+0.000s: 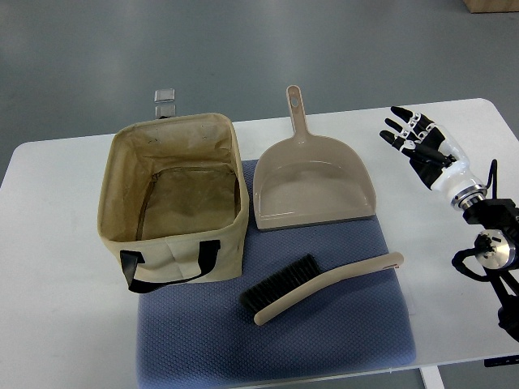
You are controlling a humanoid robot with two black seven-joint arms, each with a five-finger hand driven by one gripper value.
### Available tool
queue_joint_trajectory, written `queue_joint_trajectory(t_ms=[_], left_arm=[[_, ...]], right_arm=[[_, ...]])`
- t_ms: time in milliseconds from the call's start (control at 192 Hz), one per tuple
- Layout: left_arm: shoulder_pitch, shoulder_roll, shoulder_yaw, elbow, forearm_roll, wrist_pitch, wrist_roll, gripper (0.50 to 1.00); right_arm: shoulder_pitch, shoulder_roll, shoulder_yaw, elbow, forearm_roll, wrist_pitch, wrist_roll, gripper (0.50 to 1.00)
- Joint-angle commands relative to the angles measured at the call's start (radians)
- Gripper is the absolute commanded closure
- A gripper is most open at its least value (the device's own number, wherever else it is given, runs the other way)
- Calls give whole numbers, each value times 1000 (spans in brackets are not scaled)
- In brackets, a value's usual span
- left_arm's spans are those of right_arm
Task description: Put pink broom in yellow bag with right hand
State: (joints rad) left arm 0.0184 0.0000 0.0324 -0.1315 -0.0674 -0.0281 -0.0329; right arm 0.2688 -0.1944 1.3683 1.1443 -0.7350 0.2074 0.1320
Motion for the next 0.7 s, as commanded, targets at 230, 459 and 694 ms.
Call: queue_joint_trajectory(t_ms=[230,459,694], left_arm=[[0,0,0,4,3,-1,1,500],[0,0,3,7,3,1,1,500],[0,0,1,6,3,1,1,500]], right_arm=[[1,1,0,2,-1,1,0,583],[3,0,-2,2,-1,3,0,581],[6,0,0,2,0,4,0,581]])
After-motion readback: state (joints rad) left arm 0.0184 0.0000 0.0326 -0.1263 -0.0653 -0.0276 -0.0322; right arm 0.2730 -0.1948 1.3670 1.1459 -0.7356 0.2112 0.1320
